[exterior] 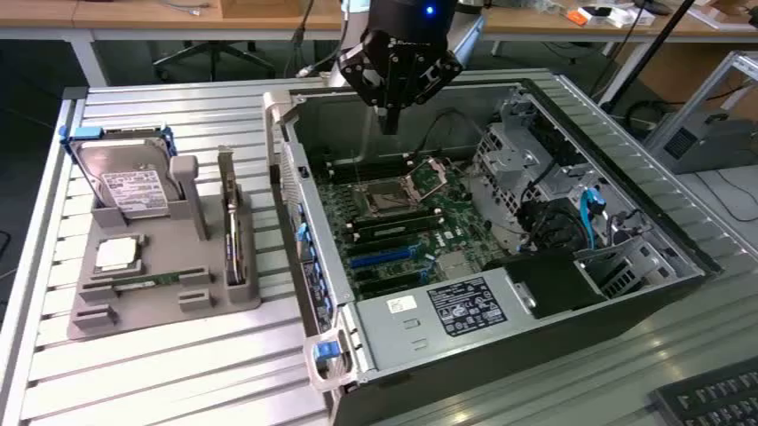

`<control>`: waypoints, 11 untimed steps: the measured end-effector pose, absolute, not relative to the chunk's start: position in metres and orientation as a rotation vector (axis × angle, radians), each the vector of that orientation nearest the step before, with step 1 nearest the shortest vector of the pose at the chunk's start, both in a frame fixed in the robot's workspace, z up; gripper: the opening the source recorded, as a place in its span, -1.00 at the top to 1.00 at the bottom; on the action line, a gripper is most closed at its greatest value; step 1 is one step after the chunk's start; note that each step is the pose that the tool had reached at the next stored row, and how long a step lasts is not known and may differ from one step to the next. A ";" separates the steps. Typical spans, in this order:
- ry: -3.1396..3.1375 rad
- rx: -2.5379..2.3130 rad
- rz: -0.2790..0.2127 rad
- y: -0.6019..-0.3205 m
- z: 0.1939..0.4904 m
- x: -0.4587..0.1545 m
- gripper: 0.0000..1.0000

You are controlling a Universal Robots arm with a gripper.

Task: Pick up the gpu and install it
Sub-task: 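Reach for the gpu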

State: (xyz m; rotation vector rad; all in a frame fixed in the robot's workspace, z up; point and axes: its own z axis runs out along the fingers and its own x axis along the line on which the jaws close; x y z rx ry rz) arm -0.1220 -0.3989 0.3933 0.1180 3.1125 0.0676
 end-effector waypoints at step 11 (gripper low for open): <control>3.112 0.118 0.068 -0.399 0.393 -0.126 0.79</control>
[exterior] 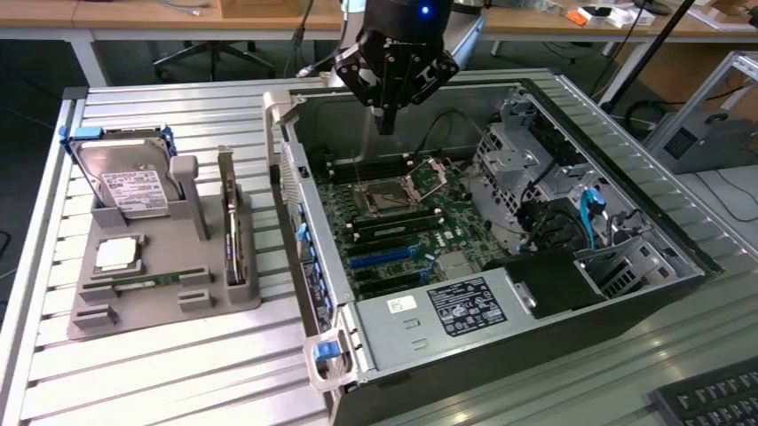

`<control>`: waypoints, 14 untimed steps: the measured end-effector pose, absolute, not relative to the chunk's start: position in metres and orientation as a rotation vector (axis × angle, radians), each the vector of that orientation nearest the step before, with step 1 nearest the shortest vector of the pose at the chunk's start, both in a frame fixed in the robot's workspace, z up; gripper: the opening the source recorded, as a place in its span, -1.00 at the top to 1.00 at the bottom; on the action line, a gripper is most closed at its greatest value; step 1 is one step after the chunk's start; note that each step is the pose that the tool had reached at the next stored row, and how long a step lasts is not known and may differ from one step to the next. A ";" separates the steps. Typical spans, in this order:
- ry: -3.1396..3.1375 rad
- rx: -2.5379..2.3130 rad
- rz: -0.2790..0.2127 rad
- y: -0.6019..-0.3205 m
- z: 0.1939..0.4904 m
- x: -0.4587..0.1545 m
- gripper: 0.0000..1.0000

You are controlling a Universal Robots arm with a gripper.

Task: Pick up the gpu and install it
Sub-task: 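Reach for the gpu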

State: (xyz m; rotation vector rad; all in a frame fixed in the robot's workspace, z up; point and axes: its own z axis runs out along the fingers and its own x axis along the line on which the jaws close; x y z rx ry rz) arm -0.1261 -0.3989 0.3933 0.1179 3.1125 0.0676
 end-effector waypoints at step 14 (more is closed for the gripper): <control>3.112 0.118 0.068 -0.399 0.393 -0.134 0.79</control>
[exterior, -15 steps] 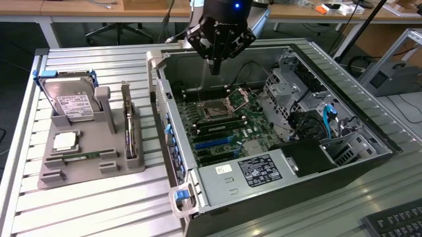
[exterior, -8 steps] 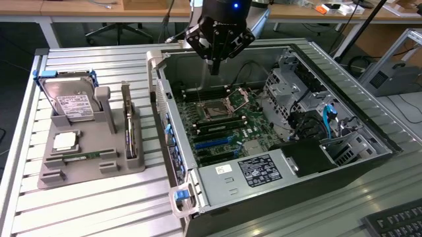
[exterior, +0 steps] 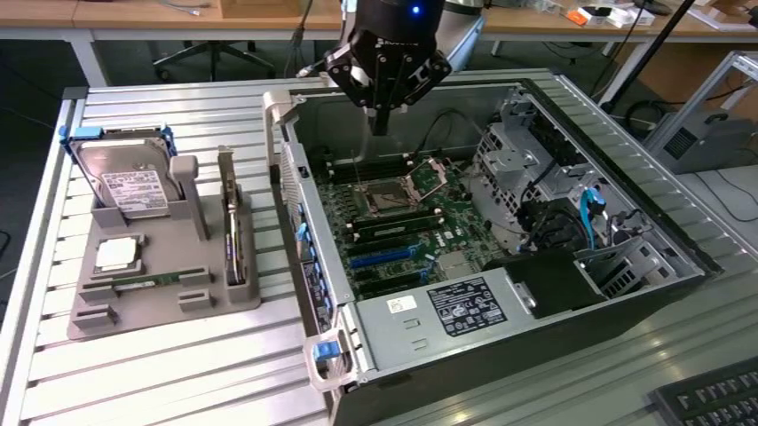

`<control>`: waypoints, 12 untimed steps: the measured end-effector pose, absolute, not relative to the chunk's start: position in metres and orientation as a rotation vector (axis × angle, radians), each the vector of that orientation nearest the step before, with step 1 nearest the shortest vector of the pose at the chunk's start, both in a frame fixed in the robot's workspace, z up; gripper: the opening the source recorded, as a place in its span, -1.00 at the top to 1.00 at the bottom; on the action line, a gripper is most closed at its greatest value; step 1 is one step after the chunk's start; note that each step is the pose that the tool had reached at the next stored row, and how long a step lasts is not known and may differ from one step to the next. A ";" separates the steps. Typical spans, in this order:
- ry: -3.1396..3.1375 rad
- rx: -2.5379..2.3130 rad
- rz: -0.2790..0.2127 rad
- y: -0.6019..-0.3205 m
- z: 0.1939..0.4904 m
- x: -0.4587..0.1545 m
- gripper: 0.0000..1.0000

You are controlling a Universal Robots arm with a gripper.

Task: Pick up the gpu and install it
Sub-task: 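Reach for the gpu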

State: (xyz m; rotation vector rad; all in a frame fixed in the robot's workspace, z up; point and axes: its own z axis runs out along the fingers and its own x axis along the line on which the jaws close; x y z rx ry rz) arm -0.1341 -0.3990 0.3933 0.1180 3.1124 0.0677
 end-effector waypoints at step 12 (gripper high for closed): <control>3.113 0.118 0.068 -0.399 0.393 -0.144 0.79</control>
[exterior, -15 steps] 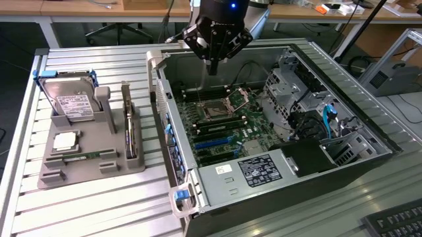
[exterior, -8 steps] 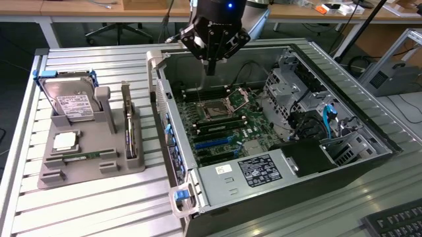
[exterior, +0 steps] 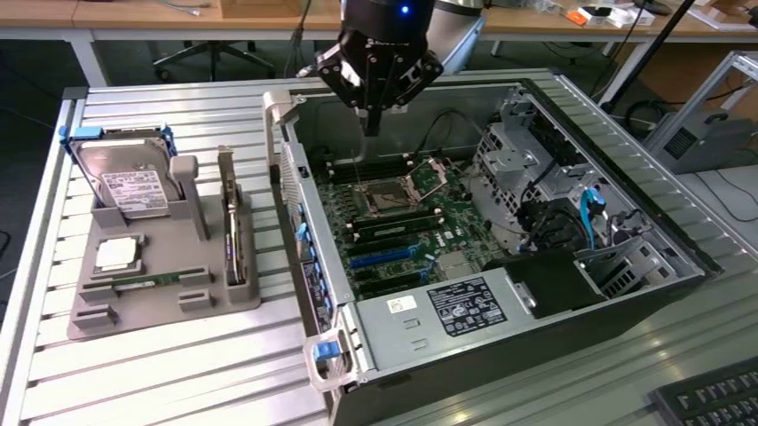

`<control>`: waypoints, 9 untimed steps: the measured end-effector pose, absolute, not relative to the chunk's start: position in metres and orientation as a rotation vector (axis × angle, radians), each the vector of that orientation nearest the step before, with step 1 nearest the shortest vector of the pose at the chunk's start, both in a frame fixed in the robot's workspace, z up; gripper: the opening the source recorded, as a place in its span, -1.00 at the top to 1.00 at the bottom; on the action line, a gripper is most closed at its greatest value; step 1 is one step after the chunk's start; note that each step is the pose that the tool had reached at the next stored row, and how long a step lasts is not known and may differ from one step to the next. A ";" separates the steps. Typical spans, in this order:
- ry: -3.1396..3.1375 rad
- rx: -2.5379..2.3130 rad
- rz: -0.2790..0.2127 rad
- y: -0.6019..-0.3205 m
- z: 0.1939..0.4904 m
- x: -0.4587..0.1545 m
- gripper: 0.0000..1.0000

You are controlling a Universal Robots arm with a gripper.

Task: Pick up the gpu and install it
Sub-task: 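Reach for the gpu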

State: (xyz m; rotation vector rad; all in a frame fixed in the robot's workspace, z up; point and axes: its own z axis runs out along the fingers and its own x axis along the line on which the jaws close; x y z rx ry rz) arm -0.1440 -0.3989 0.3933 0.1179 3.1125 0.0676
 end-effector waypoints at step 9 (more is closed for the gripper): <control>3.112 0.118 0.068 -0.399 0.393 -0.152 0.79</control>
